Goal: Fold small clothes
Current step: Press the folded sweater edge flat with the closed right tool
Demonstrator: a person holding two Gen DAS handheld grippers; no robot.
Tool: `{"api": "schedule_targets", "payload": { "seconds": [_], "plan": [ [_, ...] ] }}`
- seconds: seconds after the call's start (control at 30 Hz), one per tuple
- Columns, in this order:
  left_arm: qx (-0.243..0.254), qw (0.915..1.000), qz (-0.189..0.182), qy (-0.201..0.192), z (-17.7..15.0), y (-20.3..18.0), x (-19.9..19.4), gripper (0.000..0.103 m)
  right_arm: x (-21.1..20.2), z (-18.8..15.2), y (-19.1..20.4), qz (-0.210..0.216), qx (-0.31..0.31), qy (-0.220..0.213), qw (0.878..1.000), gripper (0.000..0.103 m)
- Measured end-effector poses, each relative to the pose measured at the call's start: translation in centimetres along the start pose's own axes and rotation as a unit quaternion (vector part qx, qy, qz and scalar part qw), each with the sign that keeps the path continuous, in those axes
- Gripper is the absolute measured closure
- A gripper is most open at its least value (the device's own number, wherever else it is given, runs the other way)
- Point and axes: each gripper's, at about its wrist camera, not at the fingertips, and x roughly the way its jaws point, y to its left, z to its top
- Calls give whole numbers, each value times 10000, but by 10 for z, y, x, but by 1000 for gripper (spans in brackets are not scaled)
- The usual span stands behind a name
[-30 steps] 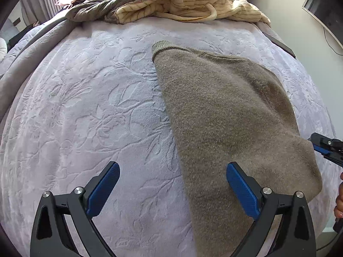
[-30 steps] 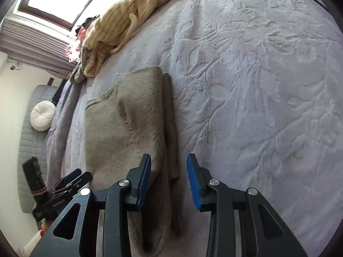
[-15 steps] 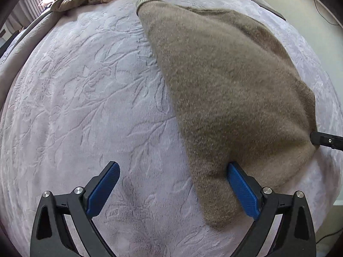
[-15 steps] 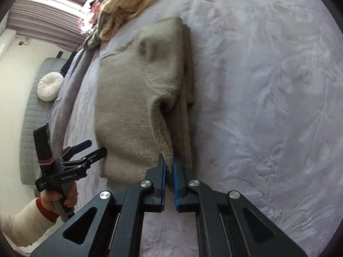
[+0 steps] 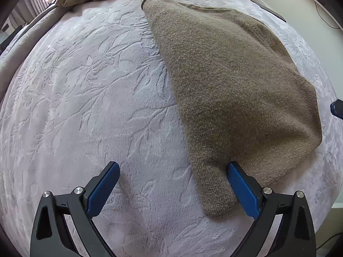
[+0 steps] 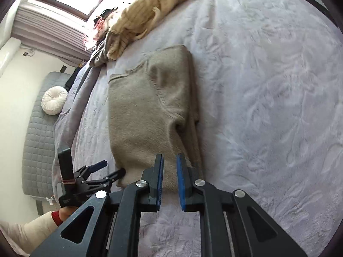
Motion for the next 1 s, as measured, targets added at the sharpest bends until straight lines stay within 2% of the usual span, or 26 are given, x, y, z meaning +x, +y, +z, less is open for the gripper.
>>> {"api": "schedule_targets", "payload": {
  "seconds": [0.07, 0.17, 0.2, 0.27, 0.37, 0.6, 0.67, 1.0],
  "plan": [
    [-79, 10000, -18, 11, -3, 1, -1, 3, 15, 11, 9, -29, -173, 13, 9998, 88],
    [-170, 9998, -73, 25, -9, 5, -1, 3, 46, 18, 5, -295, -209, 172, 9992, 88],
    [-194, 9998, -89, 39, -9, 7, 0, 3, 59, 17, -1, -457, -184, 284, 9984, 96],
    [-289, 9995, -109, 96, -10, 10, 2, 3, 73, 13, -16, -533, -63, 390, 9978, 102],
    [-331, 9994, -67, 96, -12, 11, 0, 3, 68, 8, -23, -469, 149, 308, 9983, 103],
    [-479, 9985, -22, 263, -12, 13, -6, 3, 53, 5, -16, -623, 137, 551, 9964, 103],
    [-470, 9984, 24, 306, -11, 10, -8, 3, 48, 3, -17, -590, 235, 575, 9963, 100],
    [-454, 9979, 140, 435, -10, 6, -23, 3, 26, -11, -17, -737, 378, 693, 9941, 99]
  ]
}}
